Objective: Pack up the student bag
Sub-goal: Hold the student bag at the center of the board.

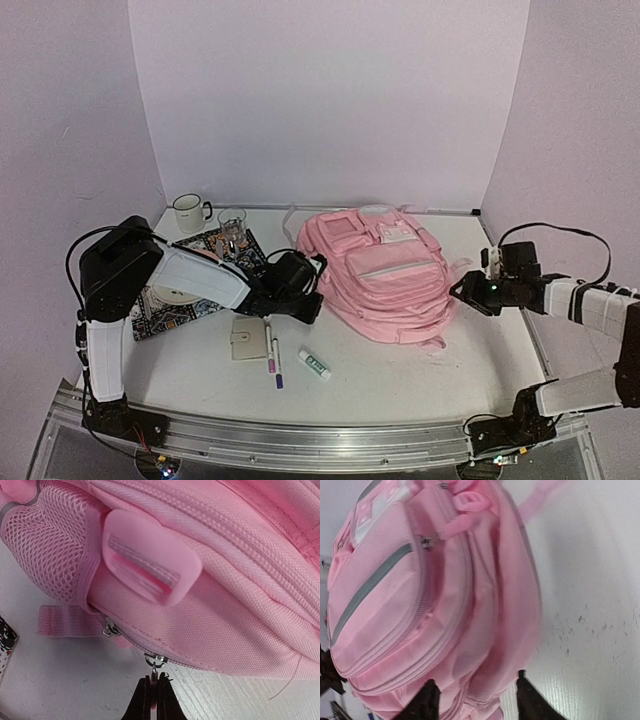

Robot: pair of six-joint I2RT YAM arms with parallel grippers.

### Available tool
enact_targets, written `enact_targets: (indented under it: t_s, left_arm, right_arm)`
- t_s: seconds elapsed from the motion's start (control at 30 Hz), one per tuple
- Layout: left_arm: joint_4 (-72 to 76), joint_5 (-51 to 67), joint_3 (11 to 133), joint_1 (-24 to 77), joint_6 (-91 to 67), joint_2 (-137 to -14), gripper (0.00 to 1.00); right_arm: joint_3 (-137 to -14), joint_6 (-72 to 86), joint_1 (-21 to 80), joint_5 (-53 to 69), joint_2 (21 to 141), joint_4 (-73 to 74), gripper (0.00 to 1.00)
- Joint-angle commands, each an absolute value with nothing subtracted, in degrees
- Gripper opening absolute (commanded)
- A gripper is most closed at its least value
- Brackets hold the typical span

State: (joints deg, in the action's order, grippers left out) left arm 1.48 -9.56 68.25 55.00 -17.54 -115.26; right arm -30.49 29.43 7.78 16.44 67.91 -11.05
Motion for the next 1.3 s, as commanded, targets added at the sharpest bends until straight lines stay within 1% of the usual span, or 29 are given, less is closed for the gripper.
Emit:
enact_targets:
  t_s: [0.0, 0.17, 0.37, 0.57, 0.73, 0.77, 0.8, 0.9, 1.0, 1.07, 1.13, 1.27]
  left_arm:
    - [-0.31, -8.69, 69.65, 56.67, -17.37, -112.08, 0.00]
    - [-0.26, -4.70, 69.88, 57.65, -18.10, -111.49, 0.00]
    - [1.93, -0.57, 69.71, 57.93, -18.98, -110.06, 0.00]
    - [2.08, -0.24, 69.11, 57.92, -19.00, -109.29, 0.00]
    - [2.02, -1.07, 68.73, 57.63, -18.70, -109.15, 0.00]
    - [1.99, -1.12, 68.72, 57.45, -18.58, -109.12, 0.00]
    - [1.93, -1.16, 68.68, 57.21, -18.46, -109.07, 0.00]
    - [1.79, -1.41, 68.26, 55.70, -18.36, -108.83, 0.00]
    - [1.54, -2.50, 67.95, 54.09, -17.91, -108.91, 0.00]
    - [1.20, -3.18, 68.02, 53.10, -17.22, -109.36, 0.00]
    - [0.79, -3.92, 68.20, 52.12, -16.83, -109.99, 0.00]
    - [0.36, -6.07, 68.88, 50.22, -16.30, -111.43, 0.00]
  right_arm:
    - [-34.06, 26.49, 18.38, 6.28, 62.37, -8.88, 0.59]
    - [-34.73, 20.90, 29.88, 3.28, 63.21, -11.69, 0.66]
    - [-40.11, 12.41, 43.69, -4.05, 72.55, -12.99, 0.72]
    - [-46.84, 5.34, 50.22, -12.46, 83.65, -11.54, 0.76]
    - [-50.74, 2.87, 52.78, -19.16, 90.59, -7.35, 0.76]
    - [-51.15, 2.90, 53.00, -20.86, 91.62, -6.63, 0.73]
    - [-51.40, 3.03, 53.13, -22.40, 92.35, -6.08, 0.68]
    - [-51.43, 2.95, 53.11, -24.21, 92.01, -5.03, 0.47]
    - [-50.37, 2.43, 53.13, -24.37, 89.89, -5.00, 0.18]
    - [-49.40, 2.21, 53.15, -24.24, 88.01, -4.96, 0.03]
    - [-48.33, 1.88, 53.14, -23.71, 86.08, -4.89, 0.00]
    - [-46.78, 1.41, 53.14, -21.88, 82.89, -4.79, 0.00]
